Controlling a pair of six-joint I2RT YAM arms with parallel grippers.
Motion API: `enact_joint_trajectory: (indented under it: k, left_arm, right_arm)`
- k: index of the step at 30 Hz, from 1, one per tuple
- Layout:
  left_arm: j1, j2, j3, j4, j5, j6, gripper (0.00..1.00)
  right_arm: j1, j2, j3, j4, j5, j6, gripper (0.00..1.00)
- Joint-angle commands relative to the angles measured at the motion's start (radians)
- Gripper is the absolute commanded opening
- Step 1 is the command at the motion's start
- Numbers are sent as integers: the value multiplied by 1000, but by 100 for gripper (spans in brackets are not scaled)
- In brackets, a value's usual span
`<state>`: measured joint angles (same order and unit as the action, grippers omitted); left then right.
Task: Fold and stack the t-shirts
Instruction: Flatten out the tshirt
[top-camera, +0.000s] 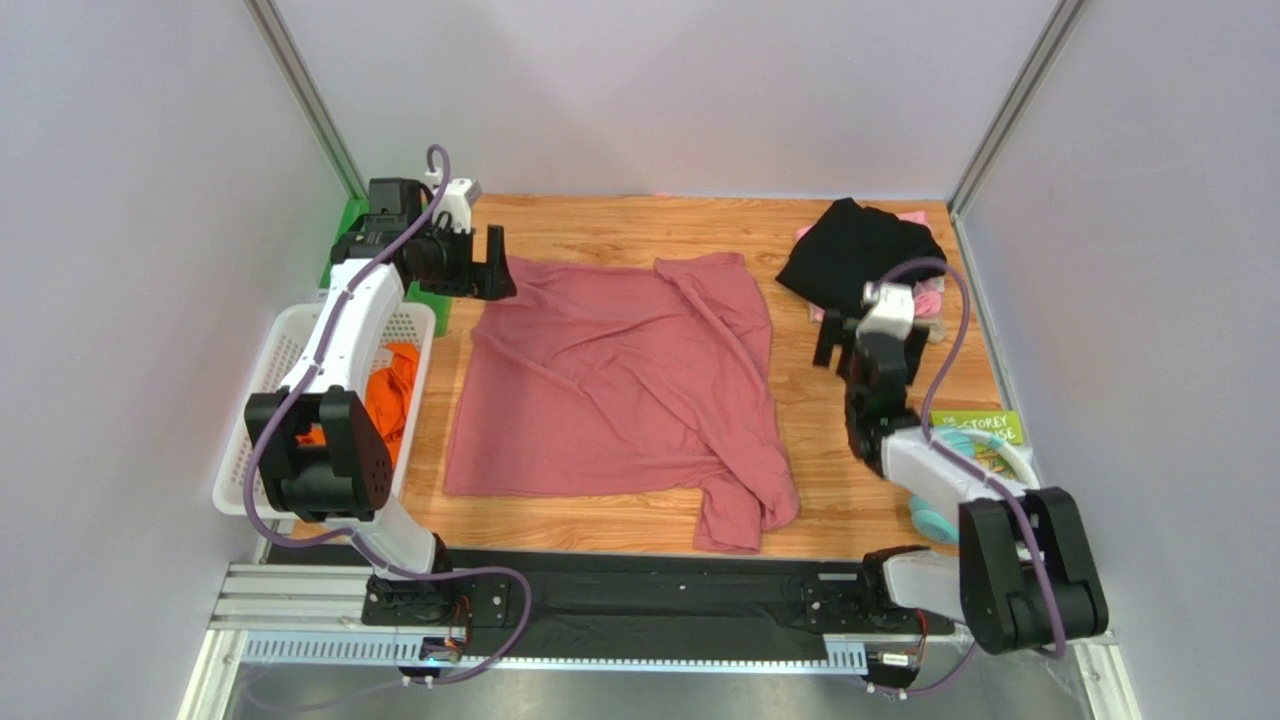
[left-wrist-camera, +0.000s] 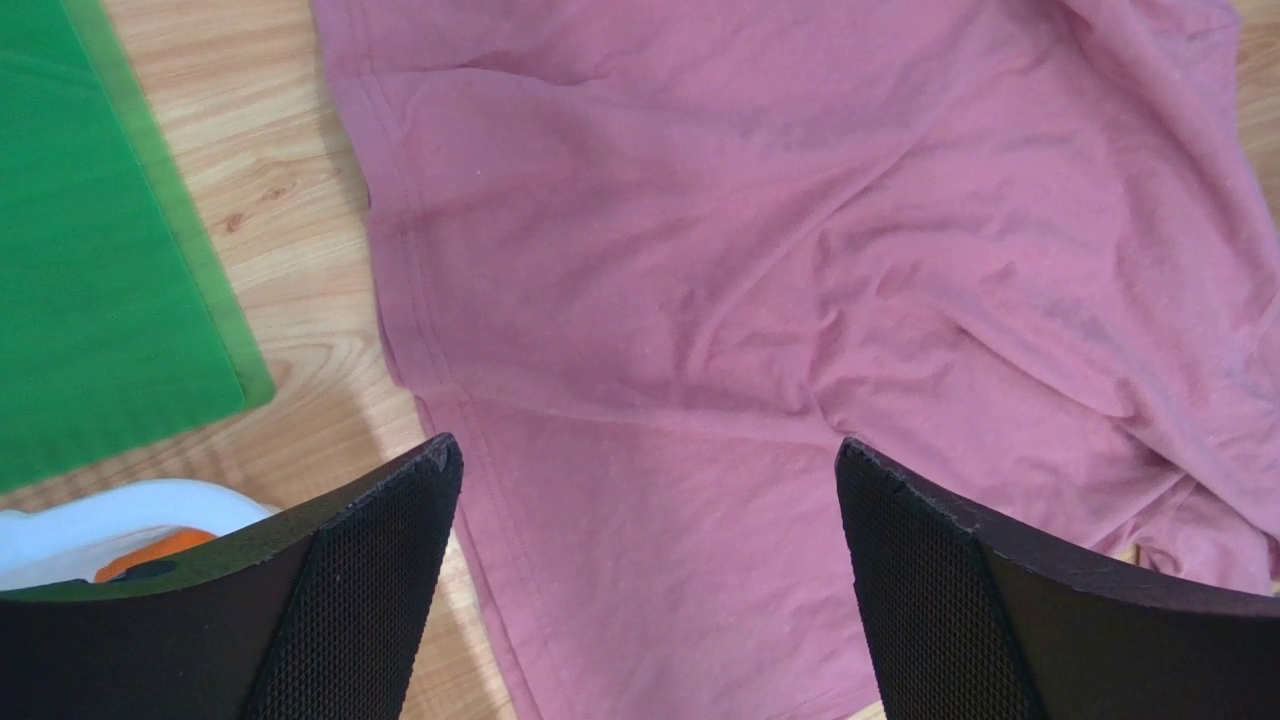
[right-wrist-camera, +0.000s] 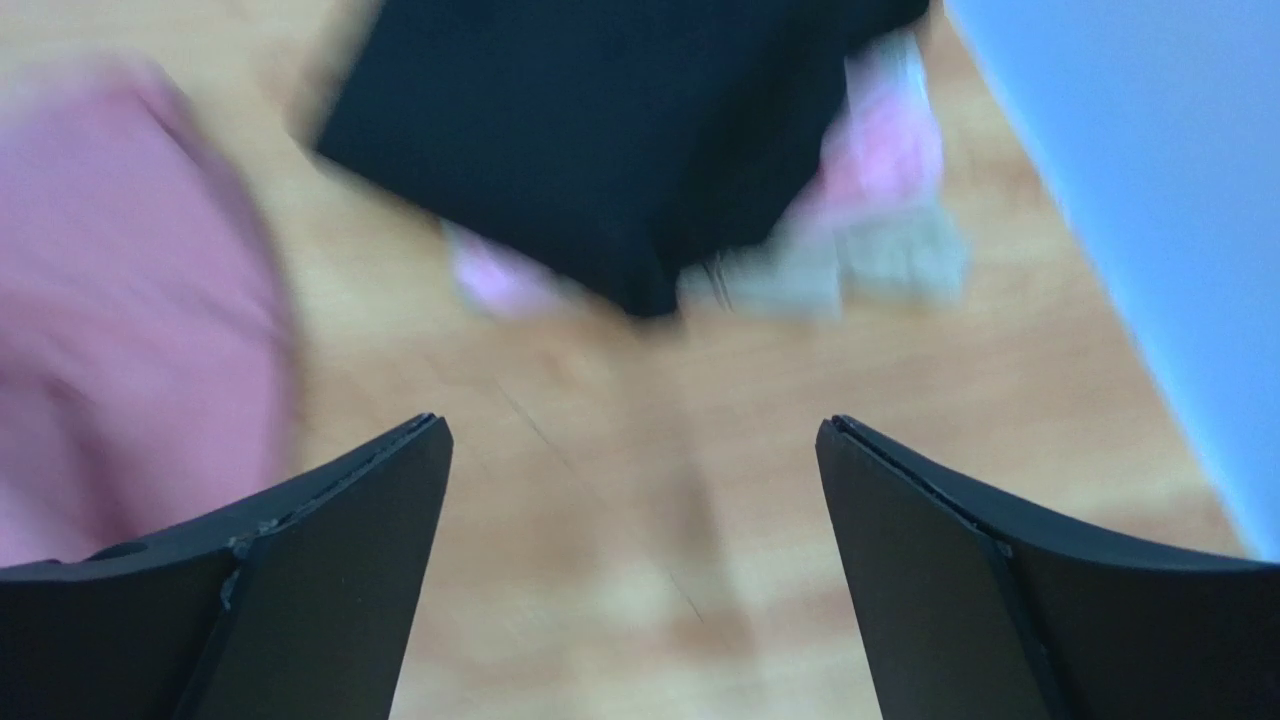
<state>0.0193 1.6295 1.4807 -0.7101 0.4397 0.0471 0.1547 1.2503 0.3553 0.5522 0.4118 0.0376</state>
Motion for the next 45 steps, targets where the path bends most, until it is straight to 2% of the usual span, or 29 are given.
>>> enact_joint_trajectory:
  k: [1, 2, 3, 4, 5, 6, 7, 8, 10, 11, 12, 13, 15, 16, 17, 18, 19, 20, 22, 23, 24, 27, 33, 38, 45]
  left_arm:
    - [-53, -36, 65, -14, -62, 31, 100]
    - [-62, -43, 72, -14, -74, 46, 100]
    - [-71, -55, 87, -14, -85, 49, 100]
    - [-82, -60, 87, -6, -85, 48, 100]
    - [-82, -50, 86, 0, -75, 28, 100]
    - [-82, -34, 84, -2, -67, 20, 100]
    - [-81, -10, 96, -32, -35, 19, 100]
    - [-81, 16, 117, -55, -16, 19, 100]
    - [-82, 79, 208, -90, -24, 10, 100]
    - [-84, 63, 222, -60, -56, 8, 100]
    - [-93, 35, 190, -5, -102, 10, 100]
    - [-97, 5, 156, 133, -167, 20, 100]
    - [-107, -71, 59, 246, -182, 48, 100]
    - [-107, -79, 35, 300, -153, 36, 100]
    - [-107, -51, 33, 299, -150, 13, 100]
    - [-102, -16, 62, 276, -141, -6, 100]
    - [-98, 31, 114, 167, -96, -35, 99]
    - [-91, 132, 233, 106, -55, -42, 94]
    - [-94, 199, 309, 16, -30, -43, 92]
    - [-99, 210, 305, 29, -56, -38, 90]
    - [-110, 208, 288, 52, -88, -29, 88]
    - [-111, 237, 270, 119, -150, -1, 84]
    - [-111, 403, 407, 69, -171, 5, 82]
    - [-116, 507, 483, 55, -167, -4, 81]
    - [-113, 582, 504, 35, -225, -1, 81]
  right_arm:
    - [138, -109, 582, -615, 111, 15, 100]
    - [205, -94, 851, -844, 149, -55, 100]
    - [341, -56, 970, -932, 145, -105, 100]
    - [364, -48, 1003, -939, -14, -128, 100]
    - [356, -46, 986, -896, -141, -81, 100]
    - [271, -49, 823, -827, -256, -12, 100]
    - [241, -42, 756, -772, -343, 89, 100]
    - [212, -26, 737, -717, -443, 102, 98]
    - [198, 59, 847, -779, -430, 130, 98]
    - [213, 93, 897, -840, -356, 108, 100]
    - [267, 159, 945, -860, -264, 3, 100]
    - [293, 194, 1072, -882, -99, -37, 100]
    - [341, 292, 1196, -940, 25, -88, 100]
    - [335, 322, 1276, -968, -48, 0, 100]
    - [319, 349, 1289, -1045, -159, 10, 100]
    - [289, 406, 1262, -1002, -215, 25, 99]
    - [270, 447, 1266, -996, -314, 19, 97]
    - [257, 490, 1336, -1044, -349, 21, 89]
    - [244, 592, 1401, -1078, -319, 22, 86]
    - [244, 613, 1445, -1094, -292, 25, 80]
    - [240, 655, 1467, -1094, -263, 25, 79]
    - [203, 740, 1536, -1097, -194, 42, 80]
    - [73, 912, 1619, -1137, -358, 188, 73]
    - [59, 977, 1617, -1150, -396, 202, 70]
    - [49, 1008, 1588, -1163, -481, 240, 68]
